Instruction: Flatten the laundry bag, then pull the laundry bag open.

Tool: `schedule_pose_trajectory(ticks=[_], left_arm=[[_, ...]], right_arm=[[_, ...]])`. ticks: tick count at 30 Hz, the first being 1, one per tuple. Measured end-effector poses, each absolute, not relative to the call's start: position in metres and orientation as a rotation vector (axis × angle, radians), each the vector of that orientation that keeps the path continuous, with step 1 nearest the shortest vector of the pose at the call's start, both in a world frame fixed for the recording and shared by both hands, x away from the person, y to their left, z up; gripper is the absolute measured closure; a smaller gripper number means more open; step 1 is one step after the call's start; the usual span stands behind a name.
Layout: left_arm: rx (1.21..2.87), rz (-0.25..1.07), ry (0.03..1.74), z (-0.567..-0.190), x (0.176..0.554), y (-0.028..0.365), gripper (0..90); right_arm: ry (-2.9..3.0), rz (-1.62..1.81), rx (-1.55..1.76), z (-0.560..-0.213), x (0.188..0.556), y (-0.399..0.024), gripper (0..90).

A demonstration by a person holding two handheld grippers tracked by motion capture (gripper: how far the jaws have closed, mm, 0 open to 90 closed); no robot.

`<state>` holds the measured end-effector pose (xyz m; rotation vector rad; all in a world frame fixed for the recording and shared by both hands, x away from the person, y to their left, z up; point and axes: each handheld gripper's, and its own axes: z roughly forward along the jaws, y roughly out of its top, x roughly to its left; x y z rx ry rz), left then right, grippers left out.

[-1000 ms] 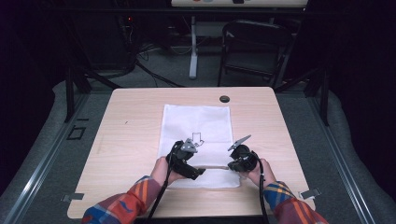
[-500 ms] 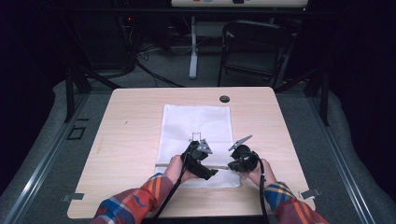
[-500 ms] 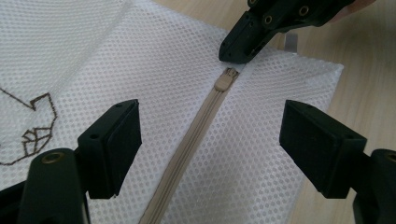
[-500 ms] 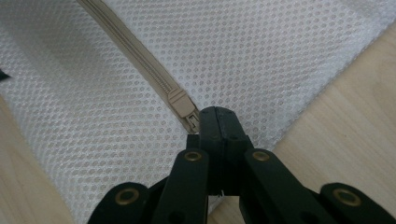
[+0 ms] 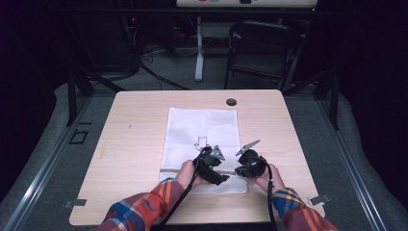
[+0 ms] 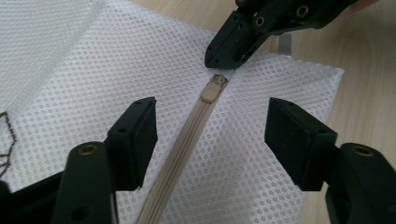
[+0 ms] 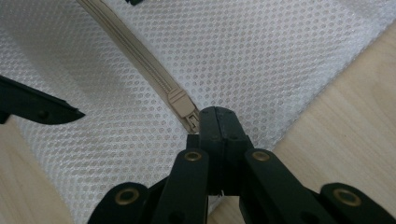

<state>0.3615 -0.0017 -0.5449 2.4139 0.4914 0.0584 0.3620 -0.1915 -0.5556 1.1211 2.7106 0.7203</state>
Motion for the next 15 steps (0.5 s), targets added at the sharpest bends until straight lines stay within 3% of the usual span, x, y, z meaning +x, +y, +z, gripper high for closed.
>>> schedule_pose_trajectory(ticks=[9, 15], left_arm=[[2.422, 0.019, 0.456, -0.553, 0.365, -0.013, 49.4], [2.413, 0.025, 0.451, -0.553, 0.364, -0.018, 46.9]], right_arm=[[2.714, 0.730, 1.123, -0.556, 0.362, -0.191, 90.0], [2.683, 0.775, 1.140, -0.558, 0.360, -0.192, 90.0]])
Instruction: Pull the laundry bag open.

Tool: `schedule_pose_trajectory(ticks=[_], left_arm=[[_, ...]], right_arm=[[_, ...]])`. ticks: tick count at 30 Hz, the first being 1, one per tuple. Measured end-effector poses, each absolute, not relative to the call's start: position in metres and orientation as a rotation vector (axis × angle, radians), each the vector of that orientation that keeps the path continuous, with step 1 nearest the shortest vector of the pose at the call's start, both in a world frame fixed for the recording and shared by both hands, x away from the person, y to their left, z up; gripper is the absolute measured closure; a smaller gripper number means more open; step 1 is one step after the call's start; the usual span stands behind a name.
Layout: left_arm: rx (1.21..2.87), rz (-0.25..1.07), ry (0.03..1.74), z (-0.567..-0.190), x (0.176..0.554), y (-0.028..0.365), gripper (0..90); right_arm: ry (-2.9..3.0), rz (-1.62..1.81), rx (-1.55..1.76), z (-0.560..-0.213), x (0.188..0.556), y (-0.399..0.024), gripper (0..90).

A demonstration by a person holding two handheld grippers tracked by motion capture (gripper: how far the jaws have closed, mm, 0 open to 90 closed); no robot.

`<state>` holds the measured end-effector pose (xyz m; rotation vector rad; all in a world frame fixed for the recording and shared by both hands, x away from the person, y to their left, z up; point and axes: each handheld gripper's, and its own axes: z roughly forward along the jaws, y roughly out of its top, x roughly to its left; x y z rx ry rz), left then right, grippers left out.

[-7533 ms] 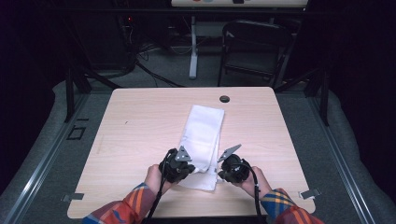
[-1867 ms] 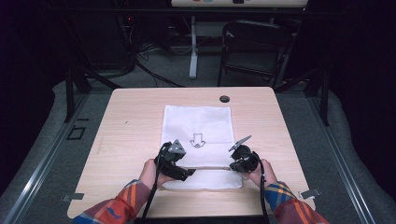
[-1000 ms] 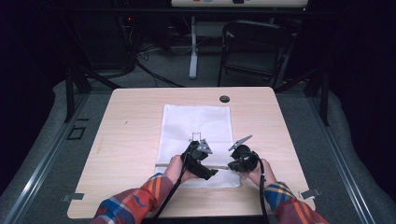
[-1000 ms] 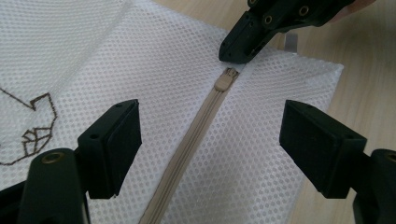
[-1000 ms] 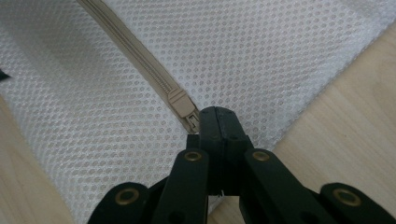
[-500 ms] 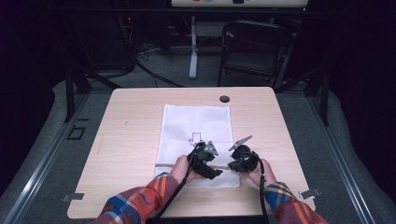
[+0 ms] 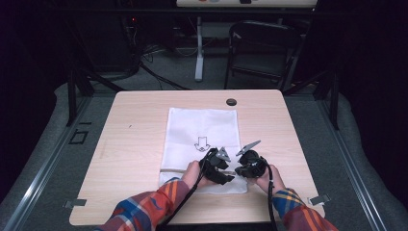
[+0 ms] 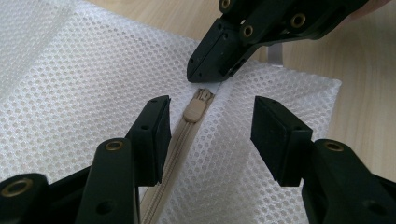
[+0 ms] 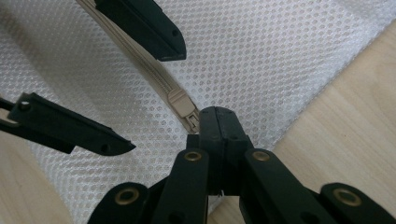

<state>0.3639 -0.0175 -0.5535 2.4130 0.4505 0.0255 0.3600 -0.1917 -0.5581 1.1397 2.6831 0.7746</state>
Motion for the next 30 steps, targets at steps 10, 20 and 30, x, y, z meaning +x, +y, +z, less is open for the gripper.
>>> schedule_pose_trajectory(ticks=[10, 20, 30], left_arm=[[2.411, 0.001, 0.453, -0.559, 0.369, -0.018, 51.0], [2.441, 0.038, 0.418, -0.565, 0.368, -0.028, 66.5], [2.439, 0.067, 0.401, -0.567, 0.369, -0.027, 80.8]], right_arm=[[2.699, 0.763, 1.131, -0.557, 0.361, -0.194, 90.0], [2.684, 0.787, 1.117, -0.559, 0.358, -0.196, 90.0], [2.668, 0.823, 1.144, -0.560, 0.357, -0.197, 90.0]])
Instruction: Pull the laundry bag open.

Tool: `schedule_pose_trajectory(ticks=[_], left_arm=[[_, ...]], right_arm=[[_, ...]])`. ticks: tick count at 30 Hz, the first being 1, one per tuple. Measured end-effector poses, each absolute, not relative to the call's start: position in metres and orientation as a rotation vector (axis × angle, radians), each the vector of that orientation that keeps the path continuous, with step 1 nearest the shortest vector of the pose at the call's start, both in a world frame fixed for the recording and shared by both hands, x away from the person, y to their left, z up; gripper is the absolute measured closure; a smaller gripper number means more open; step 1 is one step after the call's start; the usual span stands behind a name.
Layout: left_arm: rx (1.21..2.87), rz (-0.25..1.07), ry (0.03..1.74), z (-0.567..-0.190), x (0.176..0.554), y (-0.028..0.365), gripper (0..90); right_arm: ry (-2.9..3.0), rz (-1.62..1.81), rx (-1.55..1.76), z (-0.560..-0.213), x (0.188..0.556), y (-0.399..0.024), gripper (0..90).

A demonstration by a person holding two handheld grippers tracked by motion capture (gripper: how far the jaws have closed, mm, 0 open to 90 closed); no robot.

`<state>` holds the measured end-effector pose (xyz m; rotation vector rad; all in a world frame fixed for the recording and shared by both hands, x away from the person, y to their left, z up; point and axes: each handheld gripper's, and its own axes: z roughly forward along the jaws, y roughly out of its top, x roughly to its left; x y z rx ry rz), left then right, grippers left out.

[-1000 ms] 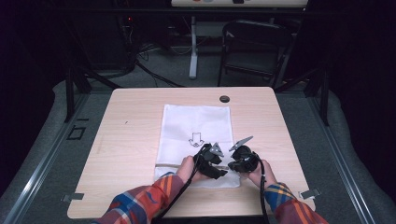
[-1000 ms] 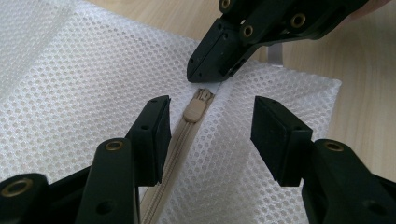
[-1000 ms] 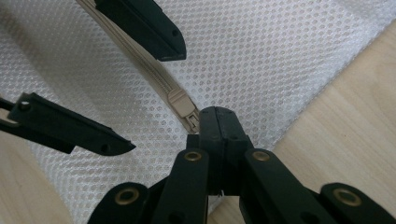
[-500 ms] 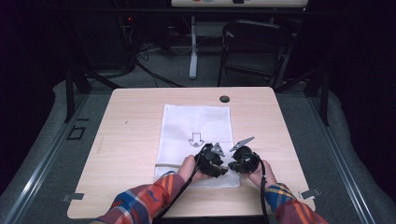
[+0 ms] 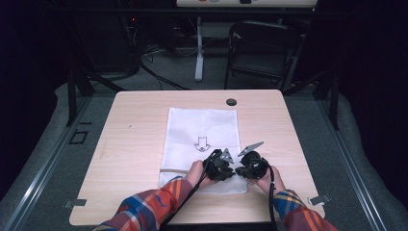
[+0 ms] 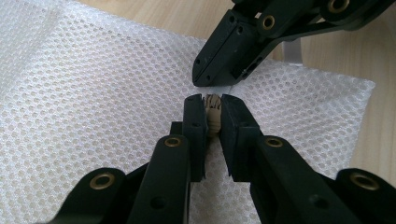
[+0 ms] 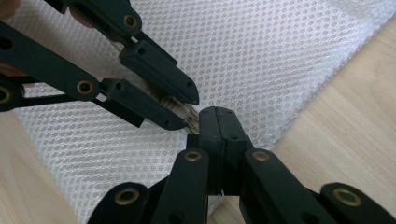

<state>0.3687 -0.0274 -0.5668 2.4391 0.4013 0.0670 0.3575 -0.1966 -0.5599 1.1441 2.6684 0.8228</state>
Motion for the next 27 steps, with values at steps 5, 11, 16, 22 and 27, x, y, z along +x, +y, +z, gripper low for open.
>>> schedule_pose_trajectory(ticks=[5, 11, 16, 22, 27], left_arm=[[2.439, 0.046, 0.406, -0.5666, 0.3688, -0.0259, 81.4], [2.448, 0.059, 0.413, -0.5662, 0.3679, -0.0260, 81.5], [2.453, 0.063, 0.424, -0.5657, 0.3670, -0.0265, 81.5], [2.461, 0.078, 0.440, -0.5649, 0.3657, -0.0279, 81.5], [2.462, 0.064, 0.455, -0.5643, 0.3662, -0.0263, 81.5]], right_arm=[[2.666, 0.820, 1.154, -0.5601, 0.3581, -0.1976, 90.0], [2.666, 0.813, 1.154, -0.5601, 0.3575, -0.1974, 90.0], [2.659, 0.811, 1.169, -0.5599, 0.3563, -0.1957, 90.0], [2.654, 0.783, 1.170, -0.5593, 0.3561, -0.1950, 90.0], [2.658, 0.773, 1.169, -0.5589, 0.3559, -0.1948, 90.0]])
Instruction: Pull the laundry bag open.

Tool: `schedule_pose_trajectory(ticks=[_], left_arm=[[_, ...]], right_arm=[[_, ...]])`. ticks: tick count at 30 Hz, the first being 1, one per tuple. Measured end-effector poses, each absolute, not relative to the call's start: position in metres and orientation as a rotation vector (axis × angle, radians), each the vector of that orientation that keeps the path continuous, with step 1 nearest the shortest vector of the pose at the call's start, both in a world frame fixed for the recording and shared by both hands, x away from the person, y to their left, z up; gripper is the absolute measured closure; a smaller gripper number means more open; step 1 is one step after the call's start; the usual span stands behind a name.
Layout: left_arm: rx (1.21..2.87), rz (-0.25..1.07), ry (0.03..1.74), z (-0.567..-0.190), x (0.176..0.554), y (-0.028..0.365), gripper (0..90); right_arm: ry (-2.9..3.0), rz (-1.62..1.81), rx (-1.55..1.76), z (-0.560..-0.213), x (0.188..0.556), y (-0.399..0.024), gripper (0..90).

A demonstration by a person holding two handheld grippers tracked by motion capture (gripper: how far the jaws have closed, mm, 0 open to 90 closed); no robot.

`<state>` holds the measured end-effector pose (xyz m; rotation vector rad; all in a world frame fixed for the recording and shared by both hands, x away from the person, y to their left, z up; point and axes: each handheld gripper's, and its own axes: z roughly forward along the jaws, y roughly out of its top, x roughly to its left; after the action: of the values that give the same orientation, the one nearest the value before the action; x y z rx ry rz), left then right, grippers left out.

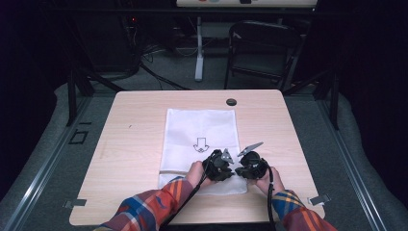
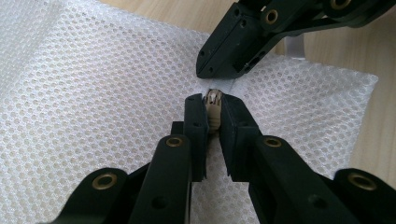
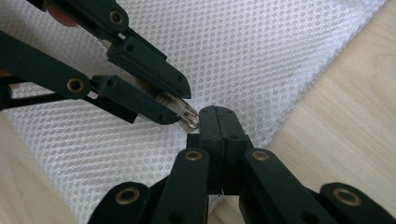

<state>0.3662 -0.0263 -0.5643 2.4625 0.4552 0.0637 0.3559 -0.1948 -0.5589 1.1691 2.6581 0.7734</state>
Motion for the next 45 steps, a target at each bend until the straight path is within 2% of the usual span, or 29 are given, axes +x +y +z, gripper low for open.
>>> schedule_pose_trajectory(ticks=[9, 14, 23, 28, 45], left_arm=[[2.480, 0.092, 0.444, -0.563, 0.362, -0.027, 81.6], [2.547, 0.223, 0.353, -0.559, 0.353, -0.033, 81.5], [2.546, 0.187, 0.403, -0.553, 0.362, -0.021, 81.5], [2.483, 0.066, 0.508, -0.556, 0.371, 0.005, 81.2], [2.452, 0.026, 0.540, -0.562, 0.373, 0.004, 80.9]], right_arm=[[2.651, 0.812, 1.198, -0.560, 0.355, -0.195, 90.0], [2.645, 0.792, 1.181, -0.560, 0.355, -0.195, 90.0], [2.649, 0.804, 1.201, -0.561, 0.355, -0.196, 90.0], [2.637, 0.826, 1.237, -0.561, 0.356, -0.198, 90.0], [2.650, 0.792, 1.073, -0.560, 0.354, -0.179, 90.0]])
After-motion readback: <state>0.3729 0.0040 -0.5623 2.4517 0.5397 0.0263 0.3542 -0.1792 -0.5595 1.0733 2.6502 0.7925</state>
